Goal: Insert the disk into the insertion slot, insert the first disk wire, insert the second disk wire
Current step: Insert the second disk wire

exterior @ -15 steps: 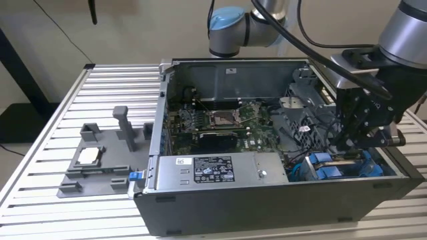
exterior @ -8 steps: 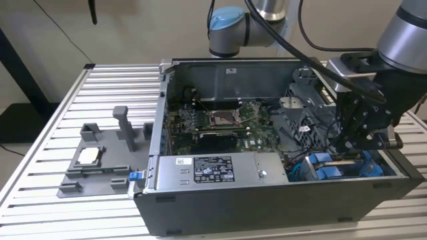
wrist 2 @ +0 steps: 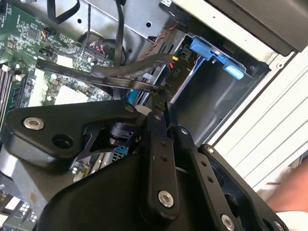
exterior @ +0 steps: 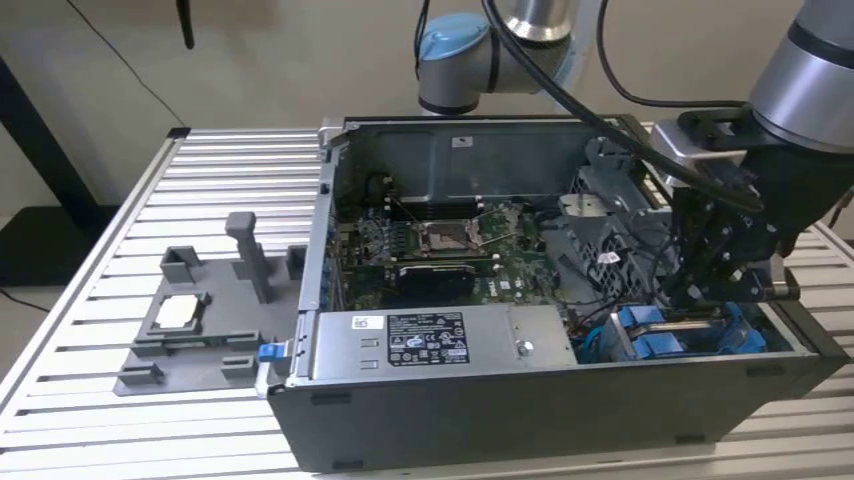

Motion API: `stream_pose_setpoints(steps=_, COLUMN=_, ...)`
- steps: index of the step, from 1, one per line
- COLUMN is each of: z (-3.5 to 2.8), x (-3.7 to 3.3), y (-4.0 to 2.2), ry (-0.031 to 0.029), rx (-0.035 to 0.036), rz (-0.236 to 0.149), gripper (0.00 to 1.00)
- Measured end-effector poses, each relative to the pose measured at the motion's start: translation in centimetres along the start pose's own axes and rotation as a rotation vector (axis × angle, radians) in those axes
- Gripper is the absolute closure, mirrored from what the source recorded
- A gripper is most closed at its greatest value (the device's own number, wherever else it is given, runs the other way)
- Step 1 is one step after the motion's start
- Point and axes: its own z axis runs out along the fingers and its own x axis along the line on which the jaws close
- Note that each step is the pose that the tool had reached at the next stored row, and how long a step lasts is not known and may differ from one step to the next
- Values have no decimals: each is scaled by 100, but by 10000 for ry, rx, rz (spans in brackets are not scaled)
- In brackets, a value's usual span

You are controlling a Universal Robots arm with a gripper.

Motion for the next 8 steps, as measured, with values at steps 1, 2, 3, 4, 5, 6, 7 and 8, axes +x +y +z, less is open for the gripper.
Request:
stream_pose_setpoints(steps=1, z=5, x=-3, y=0, ry=-1, rx=0, rz=13, gripper=84)
stream_pose_setpoints(steps=2, z=11, x=-6, y=0, ry=-1, rx=1, rz=24, gripper=84)
stream_pose_setpoints(steps=3, z=15, x=-7, y=0, ry=-1, rx=1, rz=27, gripper=84)
stream_pose_setpoints(steps=4, z=19, x=-8, y=-1, ry=1, rx=1, rz=28, gripper=84)
stream_pose_setpoints(steps=5, z=21, x=-8, y=-3, ry=3, rx=1, rz=28, gripper=84)
stream_pose_setpoints(steps=6, z=24, x=-8, y=-5, ry=3, rx=1, rz=28, gripper=84)
stream_pose_setpoints(steps=7, z=27, x=-8, y=-6, ry=2, rx=1, rz=28, gripper=84)
stream_pose_setpoints(steps=8, z=30, x=-8, y=-8, ry=1, rx=1, rz=27, gripper=84)
